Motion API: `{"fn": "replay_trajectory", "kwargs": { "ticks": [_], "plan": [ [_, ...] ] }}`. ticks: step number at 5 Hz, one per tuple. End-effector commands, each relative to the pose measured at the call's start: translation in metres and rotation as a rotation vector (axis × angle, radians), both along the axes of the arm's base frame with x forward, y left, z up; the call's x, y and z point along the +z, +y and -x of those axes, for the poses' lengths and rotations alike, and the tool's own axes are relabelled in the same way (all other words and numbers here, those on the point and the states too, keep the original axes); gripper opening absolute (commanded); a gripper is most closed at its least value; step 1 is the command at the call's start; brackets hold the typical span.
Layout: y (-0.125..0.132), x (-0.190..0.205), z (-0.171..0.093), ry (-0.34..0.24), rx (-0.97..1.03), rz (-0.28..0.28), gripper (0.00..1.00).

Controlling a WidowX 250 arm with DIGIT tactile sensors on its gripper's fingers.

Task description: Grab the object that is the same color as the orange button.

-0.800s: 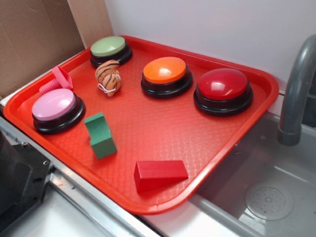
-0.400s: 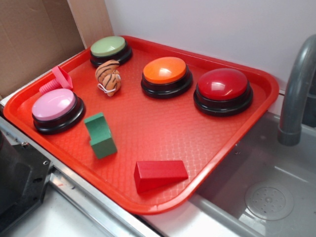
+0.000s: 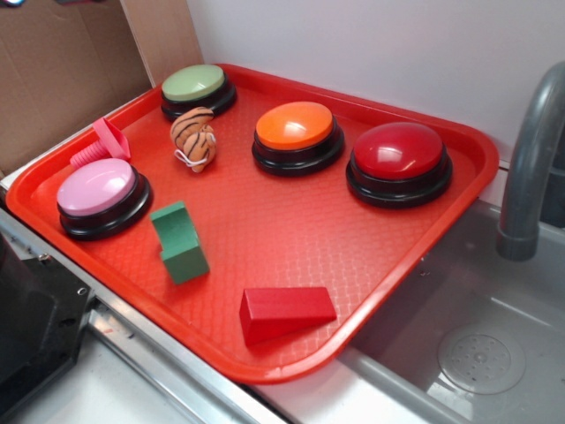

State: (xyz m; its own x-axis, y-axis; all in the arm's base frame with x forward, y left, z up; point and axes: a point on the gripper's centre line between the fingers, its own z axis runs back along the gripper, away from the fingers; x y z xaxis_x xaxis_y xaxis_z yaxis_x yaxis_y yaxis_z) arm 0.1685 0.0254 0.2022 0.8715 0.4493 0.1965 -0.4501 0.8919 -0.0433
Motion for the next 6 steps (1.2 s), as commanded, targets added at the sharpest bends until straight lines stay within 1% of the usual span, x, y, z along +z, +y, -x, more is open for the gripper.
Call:
{"fn": "replay_trajectory", "kwargs": {
  "ticks": [1,2,3,4,5,6],
  "plan": [
    [0.033,-0.046,-0.040,-0.039,0.422,-0.071,1.00],
    [0.038,-0.075,-0.049,-0.049,0.475,-0.072,1.00],
    [0.043,-0.101,-0.051,-0.050,0.465,-0.111,1.00],
    [0.049,-0.127,-0.063,-0.036,0.440,-0.098,1.00],
    [0.045,-0.142,-0.080,-0.045,0.398,-0.061,1.00],
    [0.041,-0.142,-0.089,-0.064,0.370,-0.030,1.00]
  ]
}}
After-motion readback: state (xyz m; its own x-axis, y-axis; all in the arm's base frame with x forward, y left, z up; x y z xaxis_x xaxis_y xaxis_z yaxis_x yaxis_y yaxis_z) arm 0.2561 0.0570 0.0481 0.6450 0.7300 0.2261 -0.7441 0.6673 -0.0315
